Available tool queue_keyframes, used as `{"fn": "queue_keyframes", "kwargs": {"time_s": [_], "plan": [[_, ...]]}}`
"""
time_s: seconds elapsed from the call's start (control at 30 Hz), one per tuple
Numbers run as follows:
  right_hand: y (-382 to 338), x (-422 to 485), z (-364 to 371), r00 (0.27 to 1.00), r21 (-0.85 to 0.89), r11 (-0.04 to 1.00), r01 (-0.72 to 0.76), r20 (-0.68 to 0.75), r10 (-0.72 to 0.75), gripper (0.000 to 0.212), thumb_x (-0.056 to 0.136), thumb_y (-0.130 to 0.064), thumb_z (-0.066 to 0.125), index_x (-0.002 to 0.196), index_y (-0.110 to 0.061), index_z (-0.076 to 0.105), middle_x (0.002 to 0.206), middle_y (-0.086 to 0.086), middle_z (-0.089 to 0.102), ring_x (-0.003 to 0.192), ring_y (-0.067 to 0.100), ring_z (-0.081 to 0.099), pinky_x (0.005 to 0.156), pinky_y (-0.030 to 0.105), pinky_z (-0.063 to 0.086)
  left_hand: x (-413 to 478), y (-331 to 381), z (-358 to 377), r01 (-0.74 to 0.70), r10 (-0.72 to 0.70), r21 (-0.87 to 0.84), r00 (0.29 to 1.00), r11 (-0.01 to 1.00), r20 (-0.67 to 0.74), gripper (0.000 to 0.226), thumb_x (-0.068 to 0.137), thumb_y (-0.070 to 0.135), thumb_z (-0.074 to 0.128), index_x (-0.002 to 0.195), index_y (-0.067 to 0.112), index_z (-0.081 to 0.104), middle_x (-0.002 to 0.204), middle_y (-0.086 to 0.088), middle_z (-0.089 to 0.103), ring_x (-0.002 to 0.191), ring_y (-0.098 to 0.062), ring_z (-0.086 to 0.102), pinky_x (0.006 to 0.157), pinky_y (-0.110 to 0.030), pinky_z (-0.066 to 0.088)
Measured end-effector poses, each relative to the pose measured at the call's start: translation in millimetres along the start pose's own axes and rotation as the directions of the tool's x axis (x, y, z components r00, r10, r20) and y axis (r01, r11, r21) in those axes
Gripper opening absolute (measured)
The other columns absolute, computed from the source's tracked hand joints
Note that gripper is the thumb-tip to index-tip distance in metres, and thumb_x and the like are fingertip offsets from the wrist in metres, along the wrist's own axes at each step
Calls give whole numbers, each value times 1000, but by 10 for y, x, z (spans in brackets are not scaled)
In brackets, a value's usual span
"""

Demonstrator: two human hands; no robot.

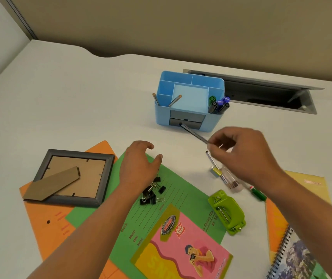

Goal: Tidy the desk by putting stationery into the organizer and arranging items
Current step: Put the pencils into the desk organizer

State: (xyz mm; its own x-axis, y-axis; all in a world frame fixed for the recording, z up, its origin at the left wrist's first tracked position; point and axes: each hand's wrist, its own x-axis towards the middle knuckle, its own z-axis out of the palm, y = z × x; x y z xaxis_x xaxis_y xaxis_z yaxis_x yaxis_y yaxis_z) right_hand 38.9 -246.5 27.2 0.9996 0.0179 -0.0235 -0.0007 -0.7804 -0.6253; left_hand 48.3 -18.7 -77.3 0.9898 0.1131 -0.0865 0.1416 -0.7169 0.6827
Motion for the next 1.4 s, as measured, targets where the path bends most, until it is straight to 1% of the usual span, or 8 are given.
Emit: {"fn": "queue_keyframes", "kwargs": {"time_s": [0.07,0.23,0.57,0.67,0.87,1.03,1.3,1.4], "plan": [[-123,126,-124,997,69,995,72,-29,-70,7,80,-23,74,79,-30,73,72,-19,68,66,-2,61,60,8,44,133,-110,39,-26,18,105,997,994,75,39,90,34,63,124,17,56,134,1,52,124,-18,46,91,-28,38],[-389,468,-280,983,169,970,174,-90,-160,12,81,-17,77,88,-26,74,78,-16,70,68,-3,65,67,8,49,413,-299,119,-122,64,248,971,961,229,49,99,33,47,144,13,40,158,-6,26,148,-26,14,119,-39,16],[-788,1032,-283,979,-11,980,197,-56,-197,11,81,-13,69,85,-22,76,66,-14,64,55,-1,59,47,3,40,544,-495,205,-176,93,261,948,949,304,61,100,37,41,154,22,17,163,1,-2,149,-22,-8,119,-41,-1],[-819,1156,-198,978,-99,974,205,-23,-208,12,82,-14,67,87,-21,76,68,-11,64,66,5,62,53,3,42,524,-488,215,-175,91,265,949,948,301,62,100,39,40,154,23,14,163,3,-5,149,-20,-12,119,-40,-4],[-809,1393,108,964,-261,929,262,15,-267,17,80,-10,64,93,-18,74,88,-2,71,81,14,65,79,30,55,518,-505,225,-202,84,327,936,923,341,69,100,44,38,155,23,3,162,1,-14,147,-21,-19,118,-40,-8],[-784,1503,345,961,-380,885,268,46,-271,20,80,-18,66,97,-28,67,94,-4,70,89,20,63,78,36,55,510,-489,239,-207,79,349,935,914,347,69,100,45,35,155,23,0,161,1,-17,147,-22,-21,118,-40,-9],[-731,1502,541,965,-447,855,264,117,-236,37,82,-12,65,116,-27,59,102,-2,67,99,23,58,70,32,44,501,-487,247,-211,75,369,934,905,350,68,100,46,32,154,23,-2,161,0,-18,146,-22,-22,118,-41,-10],[-712,1485,572,959,-446,850,280,162,-231,37,83,-16,67,117,-28,59,105,-2,67,102,22,57,74,34,49,506,-487,244,-210,70,376,933,903,352,68,101,46,31,154,22,-3,161,0,-19,146,-22,-22,118,-41,-10]]}}
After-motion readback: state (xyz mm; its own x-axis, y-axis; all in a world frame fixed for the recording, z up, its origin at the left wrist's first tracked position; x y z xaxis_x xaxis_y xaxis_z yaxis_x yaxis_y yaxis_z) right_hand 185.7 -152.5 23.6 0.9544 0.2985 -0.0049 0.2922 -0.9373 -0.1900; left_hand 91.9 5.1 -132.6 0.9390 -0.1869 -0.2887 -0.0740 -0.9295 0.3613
